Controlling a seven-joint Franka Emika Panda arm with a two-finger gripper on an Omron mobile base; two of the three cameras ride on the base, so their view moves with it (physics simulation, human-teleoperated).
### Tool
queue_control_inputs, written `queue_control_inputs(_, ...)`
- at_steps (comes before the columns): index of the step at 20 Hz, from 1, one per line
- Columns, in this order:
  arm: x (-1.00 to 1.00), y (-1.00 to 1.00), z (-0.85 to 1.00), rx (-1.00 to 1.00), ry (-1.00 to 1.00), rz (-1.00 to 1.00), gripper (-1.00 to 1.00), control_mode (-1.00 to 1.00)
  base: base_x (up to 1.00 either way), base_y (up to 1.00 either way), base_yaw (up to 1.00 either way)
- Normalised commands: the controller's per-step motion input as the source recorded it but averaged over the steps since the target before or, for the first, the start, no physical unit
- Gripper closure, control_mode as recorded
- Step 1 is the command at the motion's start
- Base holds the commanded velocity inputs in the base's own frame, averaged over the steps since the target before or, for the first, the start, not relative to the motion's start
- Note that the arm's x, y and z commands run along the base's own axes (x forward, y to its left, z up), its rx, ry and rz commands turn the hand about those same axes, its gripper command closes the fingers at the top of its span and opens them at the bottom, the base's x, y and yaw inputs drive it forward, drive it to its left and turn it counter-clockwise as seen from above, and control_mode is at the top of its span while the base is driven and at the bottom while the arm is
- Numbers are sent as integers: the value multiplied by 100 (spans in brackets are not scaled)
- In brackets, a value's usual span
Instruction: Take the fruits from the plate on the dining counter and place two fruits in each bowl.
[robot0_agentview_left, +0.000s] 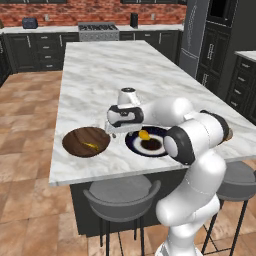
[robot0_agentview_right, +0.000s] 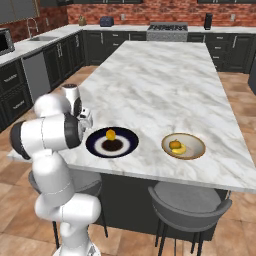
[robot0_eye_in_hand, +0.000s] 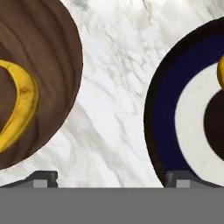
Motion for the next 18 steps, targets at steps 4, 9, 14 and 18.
queue_control_inputs(4,0,-100,0,0,0,0,-100,-100,0,0,0)
queue_control_inputs(9,8,-98,4,4,0,2,-100,-100,0,0,0)
queue_control_inputs(14,31,-58,2,4,0,7,-100,-100,0,0,0)
queue_control_inputs(18,47,-12,-8,0,0,5,-100,-100,0,0,0)
